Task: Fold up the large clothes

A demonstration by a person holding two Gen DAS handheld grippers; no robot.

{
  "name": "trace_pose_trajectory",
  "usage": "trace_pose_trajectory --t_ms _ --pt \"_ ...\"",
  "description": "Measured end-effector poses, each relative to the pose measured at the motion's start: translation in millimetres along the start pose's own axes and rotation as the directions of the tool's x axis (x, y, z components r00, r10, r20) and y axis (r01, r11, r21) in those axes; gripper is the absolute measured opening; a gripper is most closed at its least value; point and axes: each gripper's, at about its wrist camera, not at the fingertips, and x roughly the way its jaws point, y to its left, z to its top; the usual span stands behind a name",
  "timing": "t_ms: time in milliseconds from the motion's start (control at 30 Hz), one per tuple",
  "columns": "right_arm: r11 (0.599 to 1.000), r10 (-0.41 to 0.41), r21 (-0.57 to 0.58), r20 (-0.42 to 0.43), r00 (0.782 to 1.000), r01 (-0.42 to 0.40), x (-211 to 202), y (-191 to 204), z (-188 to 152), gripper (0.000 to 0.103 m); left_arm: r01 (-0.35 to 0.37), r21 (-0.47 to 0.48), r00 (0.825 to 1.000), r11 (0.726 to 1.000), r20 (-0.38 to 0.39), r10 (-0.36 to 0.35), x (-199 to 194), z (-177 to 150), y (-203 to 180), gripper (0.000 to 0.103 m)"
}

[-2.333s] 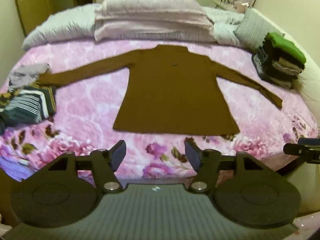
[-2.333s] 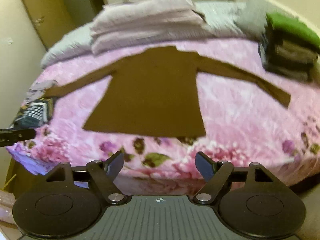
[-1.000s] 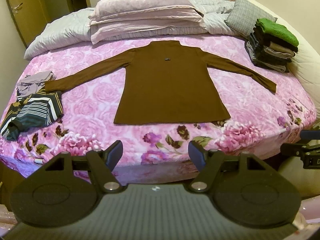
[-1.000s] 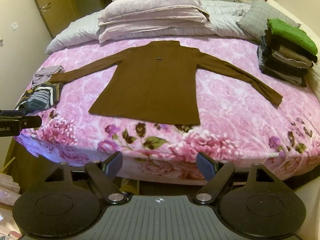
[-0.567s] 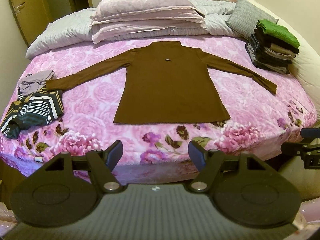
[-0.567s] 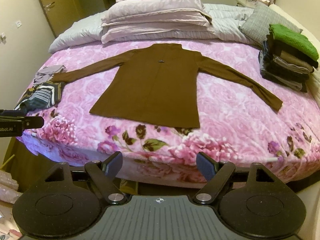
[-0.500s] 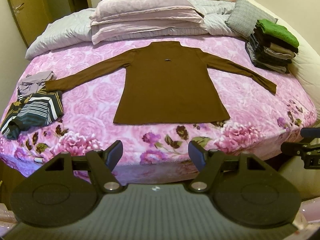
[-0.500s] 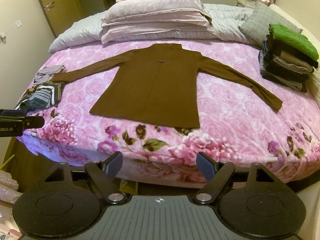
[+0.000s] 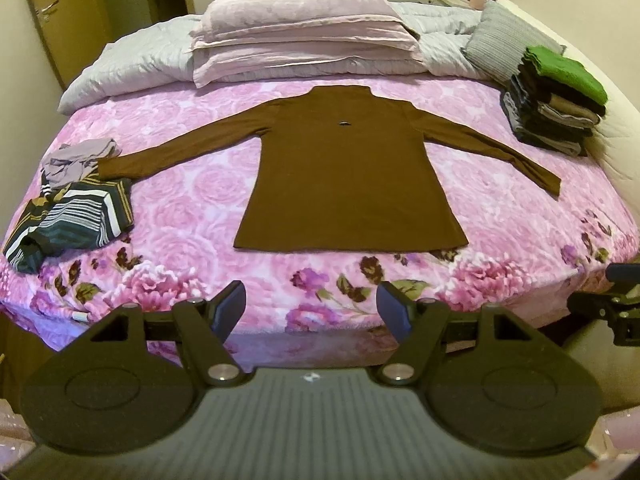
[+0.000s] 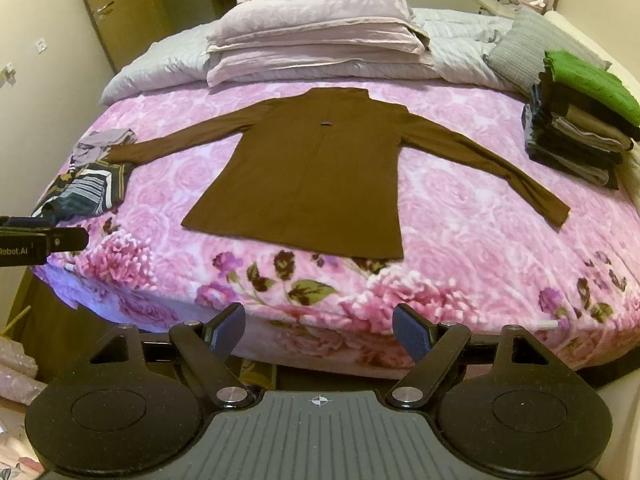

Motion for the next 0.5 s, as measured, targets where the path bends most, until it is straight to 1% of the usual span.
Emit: trace_pose_trajectory --t_ms 167,267,367,500 --pt "1.000 0.012 -0.001 -0.012 1.000 -0.012 10.9 -3.4 8.4 0.078 -0.015 -0.042 1.000 0.999 -0.005 0.015 8.6 4.0 14.6 0.069" --pt "1.000 0.019 0.008 -0.024 1.000 -0.019 24.1 -4.9 19.0 0.078 -0.024 -0.072 1.000 0.997 -0.014 0.023 21.6 12.6 26.4 0.069" --pt "1.000 0.016 0.023 -0.037 0.999 -0.015 42.6 -9.3 35.2 0.078 -0.035 -0.098 0.999 0.995 -0.011 0.034 38.8 26.5 41.7 0.069" --pt "0.998 -0.009 0.060 -0.050 0.999 0.012 70.2 -21.8 66.1 0.078 -0.038 -0.147 0.999 0.988 -0.007 0.037 76.5 55.2 69.4 0.069"
